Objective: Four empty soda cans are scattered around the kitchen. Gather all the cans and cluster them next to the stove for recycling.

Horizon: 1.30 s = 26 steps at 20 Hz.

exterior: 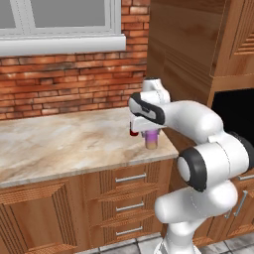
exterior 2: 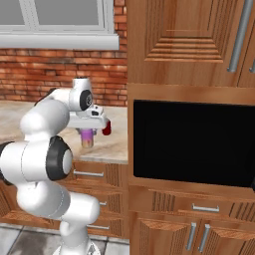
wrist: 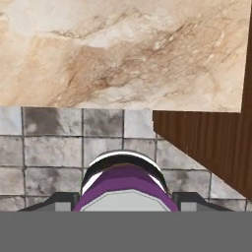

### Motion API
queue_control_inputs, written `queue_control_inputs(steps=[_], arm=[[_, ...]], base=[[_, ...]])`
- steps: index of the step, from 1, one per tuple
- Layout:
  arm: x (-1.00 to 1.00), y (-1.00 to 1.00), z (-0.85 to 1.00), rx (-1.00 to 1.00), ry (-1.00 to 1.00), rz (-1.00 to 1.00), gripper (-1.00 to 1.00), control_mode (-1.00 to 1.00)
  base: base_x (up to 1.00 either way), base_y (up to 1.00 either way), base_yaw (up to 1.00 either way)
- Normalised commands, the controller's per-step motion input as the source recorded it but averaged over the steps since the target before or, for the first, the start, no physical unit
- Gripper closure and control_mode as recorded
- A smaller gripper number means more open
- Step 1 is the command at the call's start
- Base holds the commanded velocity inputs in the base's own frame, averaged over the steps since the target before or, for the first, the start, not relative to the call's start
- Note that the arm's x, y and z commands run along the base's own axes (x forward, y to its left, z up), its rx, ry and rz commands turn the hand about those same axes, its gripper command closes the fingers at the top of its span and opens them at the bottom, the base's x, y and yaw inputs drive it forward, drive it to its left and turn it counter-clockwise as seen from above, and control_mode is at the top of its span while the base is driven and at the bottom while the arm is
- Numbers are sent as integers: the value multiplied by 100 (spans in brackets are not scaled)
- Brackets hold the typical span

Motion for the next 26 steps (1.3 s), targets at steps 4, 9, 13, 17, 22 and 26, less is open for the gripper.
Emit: queue_control_inputs(steps=[4,9,13,17,22,26], arm=[[-42,0,12,0,-3,0,100,-100],[-41,0,17,0,-3,0,100,-100],[-32,0,17,0,-1,0,100,-100],[-23,-1,17,0,0,0,100,-100],[-22,-8,17,0,0,0,100,-100],[-22,-10,11,0,0,0,100,-100]], base=[[0,0,0],[0,0,0],[0,0,0],[0,0,0],[0,0,0],[0,0,0]])
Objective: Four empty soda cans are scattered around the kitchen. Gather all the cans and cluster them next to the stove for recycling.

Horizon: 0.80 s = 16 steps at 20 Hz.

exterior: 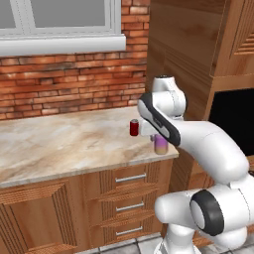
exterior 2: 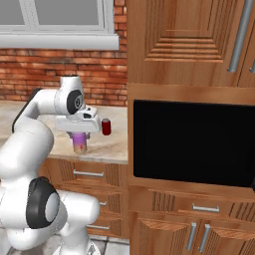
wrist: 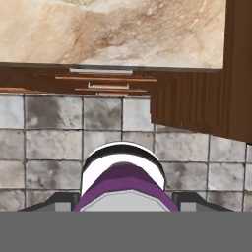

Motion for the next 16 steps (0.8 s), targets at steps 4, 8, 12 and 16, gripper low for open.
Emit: queue_control_inputs(steps=[4,8,12,16], arm=[[-24,-10,4,0,-2,0,100,-100],[-31,-6,2,0,-5,0,100,-100],[-32,-3,3,0,-8,0,100,-100],[-27,-1,4,0,-6,0,100,-100]], base=[[0,0,0],[0,0,0],[0,0,0],[0,0,0]])
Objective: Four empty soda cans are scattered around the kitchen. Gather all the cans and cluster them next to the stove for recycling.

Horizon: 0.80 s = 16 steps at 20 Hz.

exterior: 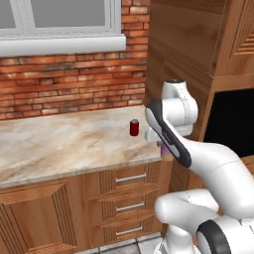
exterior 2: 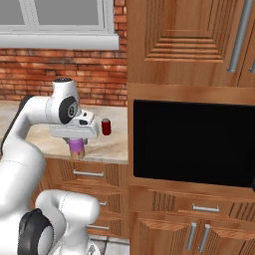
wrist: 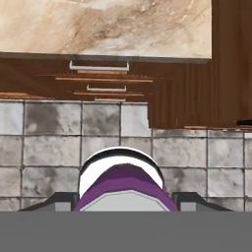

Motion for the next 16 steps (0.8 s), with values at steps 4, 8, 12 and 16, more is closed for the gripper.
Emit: queue_control_inputs(steps=[4,8,12,16], arm=[[-30,0,4,0,-8,0,100,-100],[-23,0,4,0,-10,0,100,-100],[-5,0,7,0,-7,0,100,-100],[0,0,0,0,0,0,100,100]], base=[[0,0,0],[0,0,0],[0,0,0],[-8,0,0]])
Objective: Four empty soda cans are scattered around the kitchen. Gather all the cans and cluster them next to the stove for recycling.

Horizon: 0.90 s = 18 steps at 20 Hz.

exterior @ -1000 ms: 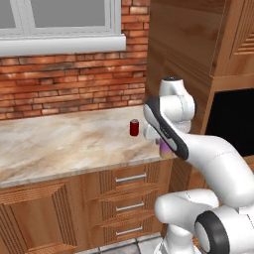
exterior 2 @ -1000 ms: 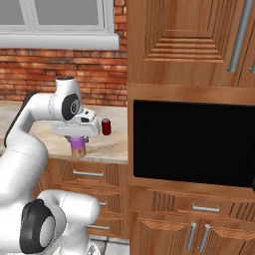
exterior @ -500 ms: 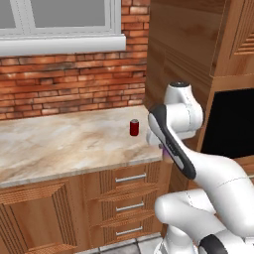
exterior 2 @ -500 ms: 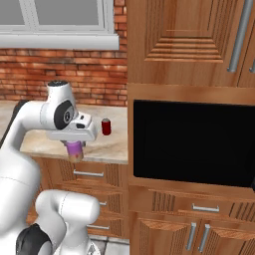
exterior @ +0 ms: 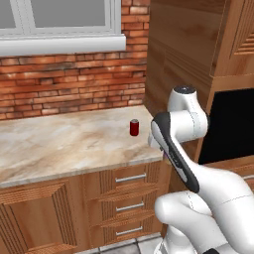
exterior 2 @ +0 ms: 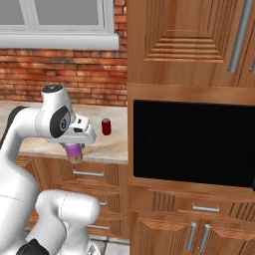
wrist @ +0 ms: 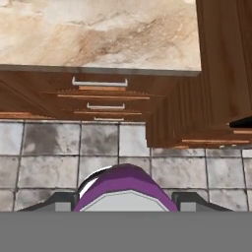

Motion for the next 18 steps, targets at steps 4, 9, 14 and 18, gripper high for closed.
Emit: queue_control_inputs(steps=[4,9,14,18], arm=[[0,0,0,0,0,0,100,100],[0,0,0,0,0,0,100,100],[0,0,0,0,0,0,100,100],[0,0,0,0,0,0,100,100]], base=[[-17,3,3],[-25,32,6],[-33,64,7],[-40,73,8]])
